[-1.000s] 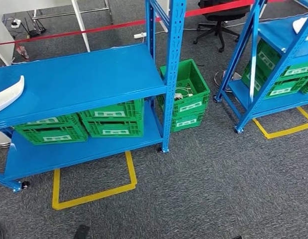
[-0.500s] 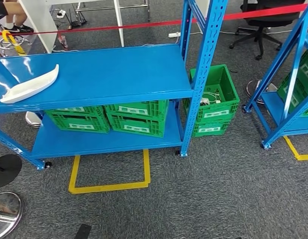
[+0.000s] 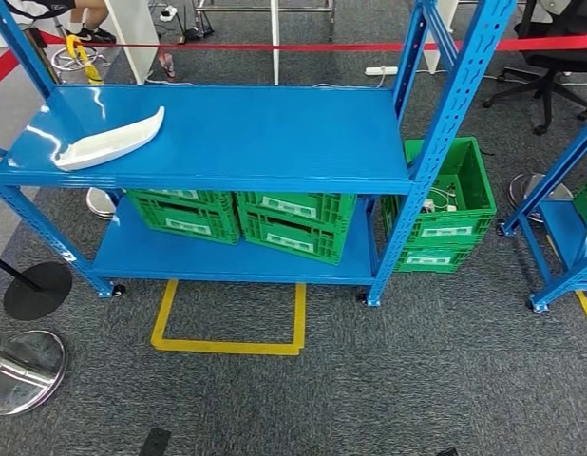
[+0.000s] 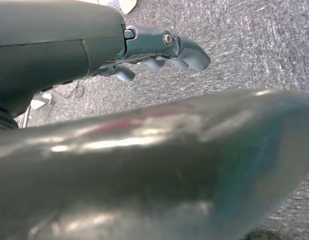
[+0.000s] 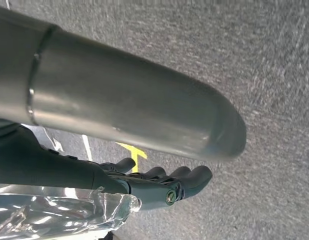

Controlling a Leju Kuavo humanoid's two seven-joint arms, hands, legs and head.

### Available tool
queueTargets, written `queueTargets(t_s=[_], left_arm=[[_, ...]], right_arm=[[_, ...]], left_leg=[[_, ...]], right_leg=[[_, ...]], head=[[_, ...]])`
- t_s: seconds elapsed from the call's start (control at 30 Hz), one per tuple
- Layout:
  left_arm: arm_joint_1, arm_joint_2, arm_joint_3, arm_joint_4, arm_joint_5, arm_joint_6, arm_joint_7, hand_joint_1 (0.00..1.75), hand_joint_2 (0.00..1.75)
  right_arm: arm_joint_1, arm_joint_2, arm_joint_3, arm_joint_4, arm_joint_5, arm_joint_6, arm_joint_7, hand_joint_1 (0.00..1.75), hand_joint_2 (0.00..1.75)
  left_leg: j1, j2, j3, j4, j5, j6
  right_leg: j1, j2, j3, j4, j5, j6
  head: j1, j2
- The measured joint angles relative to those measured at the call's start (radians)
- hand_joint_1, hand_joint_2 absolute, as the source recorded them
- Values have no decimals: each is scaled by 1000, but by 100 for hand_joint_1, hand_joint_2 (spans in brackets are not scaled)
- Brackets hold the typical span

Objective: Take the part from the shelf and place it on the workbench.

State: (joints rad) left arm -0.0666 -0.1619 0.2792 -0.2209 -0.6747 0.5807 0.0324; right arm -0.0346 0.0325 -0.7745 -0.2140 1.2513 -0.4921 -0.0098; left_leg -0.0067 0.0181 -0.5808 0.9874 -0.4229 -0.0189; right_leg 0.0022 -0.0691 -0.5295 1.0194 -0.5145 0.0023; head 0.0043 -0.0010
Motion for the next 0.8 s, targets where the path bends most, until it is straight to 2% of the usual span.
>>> queueTargets(t_s=[0.03, 0.2, 0.23, 0.33, 0.37, 0.6, 0.77, 0.8], left_arm=[[0, 0, 1, 0, 0, 1, 0, 0, 0], [-3, 0, 8, 0, 0, 2, 8, 0, 0], [-3, 0, 9, 0, 1, 2, 12, 0, 44], [-3, 0, 13, 0, 7, -2, 19, 0, 175], [-4, 0, 14, 0, 9, -4, 18, 0, 175], [-5, -2, 21, 0, 23, -57, 14, 0, 175], [-4, -3, 22, 0, 7, -42, 10, 0, 175], [-4, -3, 22, 0, 8, -36, -1, 0, 175]], right_arm=[[0, 0, -1, 0, 0, 2, 2, 0, 0], [1, 0, -8, 0, -1, 9, 11, 0, 0], [1, 0, -10, 0, -3, 11, 15, 0, 0], [0, 0, -17, 0, -18, 19, 33, 0, 131], [0, 1, -21, 0, -22, 22, 37, 0, 175], [-1, 6, -56, 0, -61, 67, 36, 0, 175], [0, 8, -61, 0, -42, 58, 2, 0, 175], [0, 8, -61, 0, -39, 55, -18, 0, 131]], left_leg=[[-1, 0, 0, 0, -1, 1], [-2, 0, 0, 1, -3, 10], [-2, 0, 0, 1, -3, 11], [-2, 0, 0, 1, -2, 14], [-2, 0, 0, 1, -2, 14], [0, 0, 1, 1, 1, 15], [1, 0, 1, 1, 1, 15], [1, 0, 1, 0, 1, 15]], right_leg=[[0, 1, 2, -3, 3, -3], [-2, 3, 7, -17, 11, 17], [-2, 3, 8, -19, 11, 20], [-3, 3, 8, -20, 12, 27], [-3, 3, 8, -20, 13, 27], [-1, 3, 8, -19, 13, 28], [0, 3, 8, -19, 13, 28], [0, 3, 8, -19, 13, 28]], head=[[0, 0], [0, 0], [0, 0], [0, 0], [0, 0], [-1, 0], [0, 0], [0, 0]])
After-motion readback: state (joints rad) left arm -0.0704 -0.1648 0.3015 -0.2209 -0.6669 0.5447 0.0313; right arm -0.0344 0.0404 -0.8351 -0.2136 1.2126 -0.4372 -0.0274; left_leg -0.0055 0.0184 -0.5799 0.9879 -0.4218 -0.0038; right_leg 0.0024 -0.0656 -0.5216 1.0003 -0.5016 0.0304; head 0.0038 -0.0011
